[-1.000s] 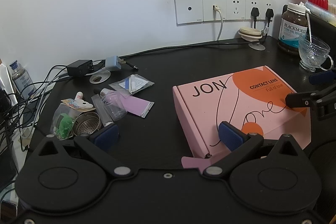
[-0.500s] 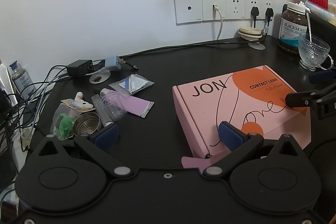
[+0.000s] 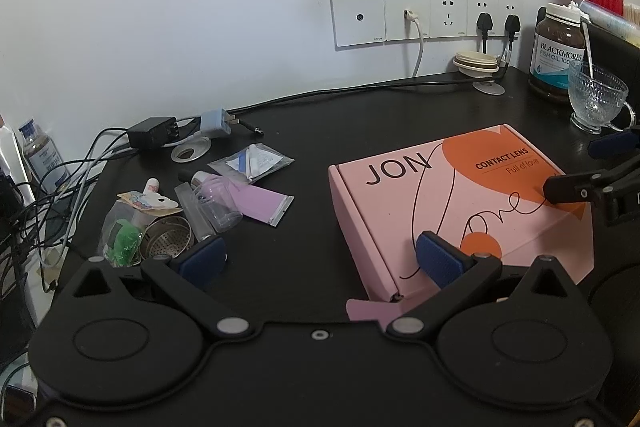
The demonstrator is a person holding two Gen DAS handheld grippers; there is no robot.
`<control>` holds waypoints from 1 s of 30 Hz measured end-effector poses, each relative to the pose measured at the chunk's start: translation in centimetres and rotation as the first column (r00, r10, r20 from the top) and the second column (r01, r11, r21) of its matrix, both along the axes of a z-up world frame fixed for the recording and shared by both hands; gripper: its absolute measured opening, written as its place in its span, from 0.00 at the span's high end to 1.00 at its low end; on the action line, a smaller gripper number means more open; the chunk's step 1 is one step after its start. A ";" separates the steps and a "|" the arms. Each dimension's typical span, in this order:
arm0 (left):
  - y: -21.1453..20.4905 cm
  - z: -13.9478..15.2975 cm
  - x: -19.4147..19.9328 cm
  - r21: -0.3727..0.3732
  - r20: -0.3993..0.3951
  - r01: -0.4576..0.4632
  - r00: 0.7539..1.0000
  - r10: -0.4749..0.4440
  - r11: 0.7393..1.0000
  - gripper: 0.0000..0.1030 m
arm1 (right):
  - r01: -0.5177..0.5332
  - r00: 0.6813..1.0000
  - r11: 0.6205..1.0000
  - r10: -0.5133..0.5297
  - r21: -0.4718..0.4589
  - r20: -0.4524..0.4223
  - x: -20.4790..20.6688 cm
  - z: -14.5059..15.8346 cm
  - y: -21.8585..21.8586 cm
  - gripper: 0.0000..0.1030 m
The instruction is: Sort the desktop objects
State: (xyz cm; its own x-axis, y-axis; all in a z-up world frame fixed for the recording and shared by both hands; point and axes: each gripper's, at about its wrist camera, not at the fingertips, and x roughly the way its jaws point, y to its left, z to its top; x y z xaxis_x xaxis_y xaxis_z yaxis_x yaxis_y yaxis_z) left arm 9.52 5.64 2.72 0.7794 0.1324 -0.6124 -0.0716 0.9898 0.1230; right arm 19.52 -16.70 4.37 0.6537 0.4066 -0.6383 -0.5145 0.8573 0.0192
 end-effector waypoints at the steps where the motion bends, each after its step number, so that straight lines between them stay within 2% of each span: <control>1: 0.0 0.0 0.0 0.000 0.001 0.000 1.000 0.000 1.000 0.00 | 0.000 1.000 1.000 0.000 0.000 0.000 0.0 0.0 0.0 0.01; 30: 0.1 0.0 -0.1 -0.009 0.009 -0.001 1.000 0.001 1.000 0.00 | 0.009 1.000 1.000 -0.009 0.013 -0.001 -0.1 -0.1 -0.1 0.01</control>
